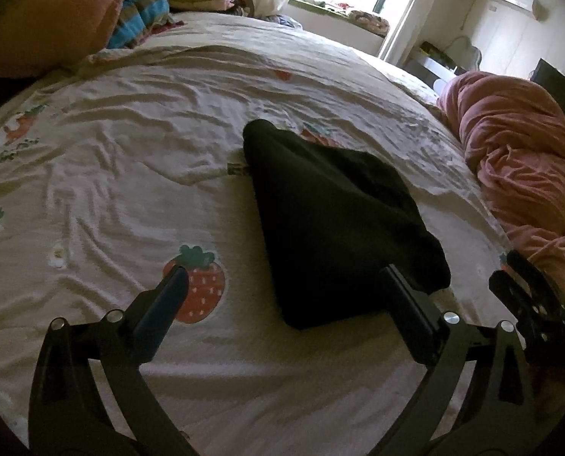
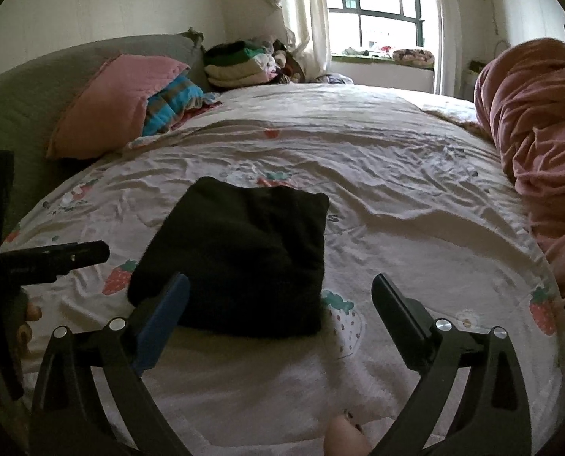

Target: Fold small clothes

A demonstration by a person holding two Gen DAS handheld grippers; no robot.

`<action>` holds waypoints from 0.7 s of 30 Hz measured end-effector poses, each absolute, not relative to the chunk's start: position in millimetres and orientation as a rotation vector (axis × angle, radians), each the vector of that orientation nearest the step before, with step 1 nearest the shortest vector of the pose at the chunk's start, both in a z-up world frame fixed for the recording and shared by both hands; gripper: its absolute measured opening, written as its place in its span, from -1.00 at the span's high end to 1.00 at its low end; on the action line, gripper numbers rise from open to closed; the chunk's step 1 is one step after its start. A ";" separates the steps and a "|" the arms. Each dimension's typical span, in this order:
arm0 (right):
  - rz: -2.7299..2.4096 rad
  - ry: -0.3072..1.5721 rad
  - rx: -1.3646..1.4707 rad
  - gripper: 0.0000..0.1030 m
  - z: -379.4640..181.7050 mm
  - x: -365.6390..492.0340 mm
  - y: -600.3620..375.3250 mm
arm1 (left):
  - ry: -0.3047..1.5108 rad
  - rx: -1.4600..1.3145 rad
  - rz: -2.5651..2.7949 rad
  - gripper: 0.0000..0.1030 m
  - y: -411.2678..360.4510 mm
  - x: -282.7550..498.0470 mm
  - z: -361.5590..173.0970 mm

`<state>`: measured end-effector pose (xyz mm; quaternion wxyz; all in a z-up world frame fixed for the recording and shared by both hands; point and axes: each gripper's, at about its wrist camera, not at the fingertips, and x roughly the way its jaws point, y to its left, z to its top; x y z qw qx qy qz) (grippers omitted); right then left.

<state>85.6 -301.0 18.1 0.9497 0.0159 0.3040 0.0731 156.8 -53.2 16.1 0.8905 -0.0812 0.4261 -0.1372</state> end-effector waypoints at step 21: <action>0.106 0.567 0.024 -0.91 22.1 34.5 -265.6 | 0.760 -0.087 -0.285 -0.81 -20.7 89.5 36.4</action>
